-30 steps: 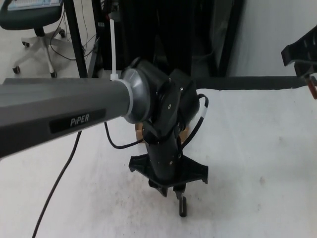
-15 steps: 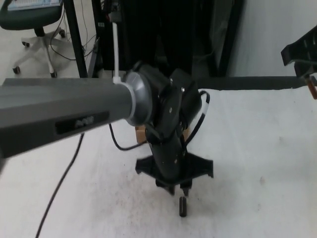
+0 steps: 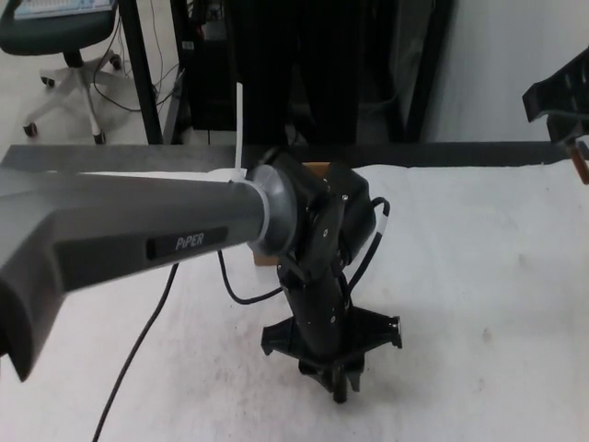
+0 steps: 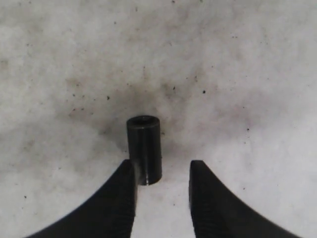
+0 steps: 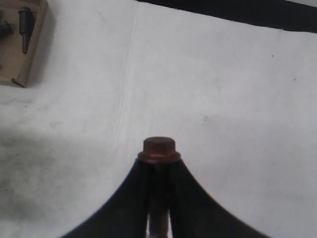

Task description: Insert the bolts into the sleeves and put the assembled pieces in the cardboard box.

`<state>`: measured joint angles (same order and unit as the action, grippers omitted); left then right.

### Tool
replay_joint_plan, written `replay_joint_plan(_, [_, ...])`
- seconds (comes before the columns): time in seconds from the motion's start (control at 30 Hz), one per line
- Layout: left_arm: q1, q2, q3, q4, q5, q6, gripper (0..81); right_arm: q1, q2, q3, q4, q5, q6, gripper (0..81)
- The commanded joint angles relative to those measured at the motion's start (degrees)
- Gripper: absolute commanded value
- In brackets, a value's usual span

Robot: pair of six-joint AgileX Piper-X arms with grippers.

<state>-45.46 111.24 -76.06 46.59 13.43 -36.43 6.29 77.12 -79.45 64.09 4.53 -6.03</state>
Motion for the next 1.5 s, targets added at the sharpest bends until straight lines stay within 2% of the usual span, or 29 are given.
replay_joint_plan(0.0, [-0.2,1.2,-0.1,-0.4,0.8,0.4,33.7,-0.2,-0.5,-0.1,0.2,-0.6,0.0,0.8])
replay_joint_plan(0.43, [-0.2,3.4,-0.1,0.0,0.9,0.4,33.7,-0.2,-0.5,-0.1,0.2,-0.6,0.0,0.8])
replay_joint_plan(0.63, [-0.2,3.8,-0.1,-0.4,-0.9,5.5,33.7,-0.2,-0.5,-0.1,0.2,-0.6,0.0,0.8])
replay_joint_plan(1.47, [-0.2,3.8,-0.2,-1.8,-2.2,6.5,33.7,-0.1,-0.5,-0.1,0.4,-0.6,0.0,0.8])
